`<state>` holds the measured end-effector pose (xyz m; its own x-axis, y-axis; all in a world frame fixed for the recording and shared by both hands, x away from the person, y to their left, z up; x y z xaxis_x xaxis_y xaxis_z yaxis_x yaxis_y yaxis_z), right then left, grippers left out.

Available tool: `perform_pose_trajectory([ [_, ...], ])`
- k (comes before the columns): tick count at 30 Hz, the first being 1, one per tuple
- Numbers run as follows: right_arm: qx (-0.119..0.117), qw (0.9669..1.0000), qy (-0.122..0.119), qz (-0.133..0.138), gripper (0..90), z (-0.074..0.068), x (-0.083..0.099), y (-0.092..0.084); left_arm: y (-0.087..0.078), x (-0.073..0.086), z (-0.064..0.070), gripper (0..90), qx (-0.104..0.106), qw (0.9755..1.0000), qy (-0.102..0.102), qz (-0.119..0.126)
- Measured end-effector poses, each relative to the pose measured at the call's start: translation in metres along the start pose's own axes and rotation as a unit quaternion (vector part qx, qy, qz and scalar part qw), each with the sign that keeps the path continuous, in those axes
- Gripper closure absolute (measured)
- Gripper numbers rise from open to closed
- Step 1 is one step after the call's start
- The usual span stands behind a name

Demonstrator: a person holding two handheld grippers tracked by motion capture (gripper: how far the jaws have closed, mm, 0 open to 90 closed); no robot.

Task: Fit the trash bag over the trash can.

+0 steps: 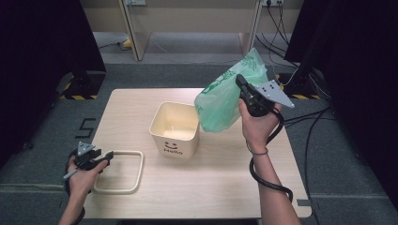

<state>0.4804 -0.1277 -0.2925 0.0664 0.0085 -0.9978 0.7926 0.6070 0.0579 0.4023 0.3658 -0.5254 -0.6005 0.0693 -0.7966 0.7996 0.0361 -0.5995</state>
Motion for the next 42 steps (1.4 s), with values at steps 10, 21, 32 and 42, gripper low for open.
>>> perform_pose_trajectory([
  [10,-0.003,1.0,0.002,0.002,90.0,-0.002,-0.001,0.005,0.0,0.0,0.0,44.4,0.0,1.0,-0.001,0.0],
  [21,-0.011,0.9999,0.004,0.003,90.0,-0.009,-0.003,0.014,0.0,0.0,0.0,44.3,0.0,1.0,-0.002,0.001],
  [32,-0.022,0.9997,0.004,0.007,90.0,-0.017,-0.007,0.024,0.0,-0.001,0.0,44.4,0.001,1.0,0.0,0.001],
  [42,-0.031,0.9994,0.007,0.011,90.0,-0.025,-0.011,0.033,-0.001,-0.001,0.0,44.4,0.001,1.0,-0.002,0.003],
])
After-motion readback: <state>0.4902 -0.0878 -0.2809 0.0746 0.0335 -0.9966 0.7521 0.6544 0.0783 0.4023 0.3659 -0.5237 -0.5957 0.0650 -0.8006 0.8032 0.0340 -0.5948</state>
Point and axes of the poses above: each handheld gripper's, and its own axes: y roughly forward along the jaws, x roughly out of its underside, z roughly to its right, the point moved 5 cm from there along y, roughly forward along the jaws, and after that the axes turned 11 degrees about -x, right-handed, at the moved point
